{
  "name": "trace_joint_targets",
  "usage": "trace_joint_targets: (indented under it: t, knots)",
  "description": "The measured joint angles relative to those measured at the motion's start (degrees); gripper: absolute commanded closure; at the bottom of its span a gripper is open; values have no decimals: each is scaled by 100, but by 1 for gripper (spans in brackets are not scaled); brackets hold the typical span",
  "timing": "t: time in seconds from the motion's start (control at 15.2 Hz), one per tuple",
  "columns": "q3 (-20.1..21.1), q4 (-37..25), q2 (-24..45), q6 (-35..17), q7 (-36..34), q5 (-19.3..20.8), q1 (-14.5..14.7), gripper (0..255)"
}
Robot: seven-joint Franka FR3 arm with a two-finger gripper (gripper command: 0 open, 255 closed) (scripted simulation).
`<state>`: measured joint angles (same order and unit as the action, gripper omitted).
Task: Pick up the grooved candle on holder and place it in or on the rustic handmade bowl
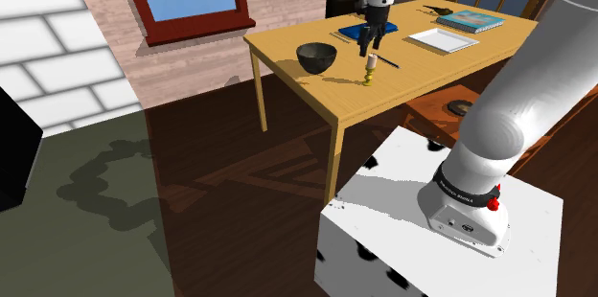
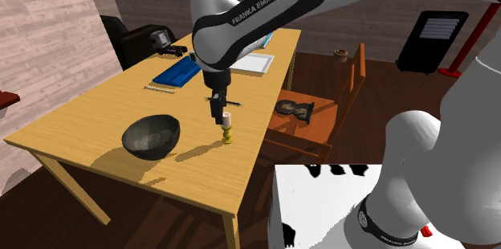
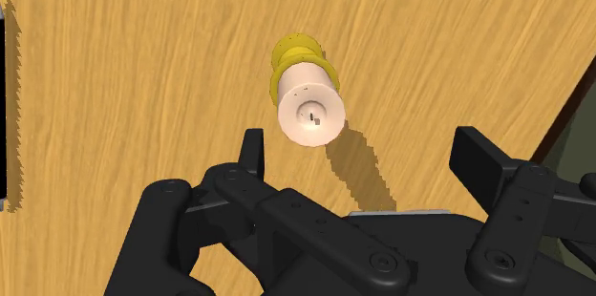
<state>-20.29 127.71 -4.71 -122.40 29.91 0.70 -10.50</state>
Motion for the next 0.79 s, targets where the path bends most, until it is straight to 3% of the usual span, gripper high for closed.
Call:
trace_joint_targets:
  t: [0.33,0.79]
  knots:
    - [-89,-136,535,-381,197,-198,-59,0]
    - [-97,24,732,-725,285,-295,-74,0]
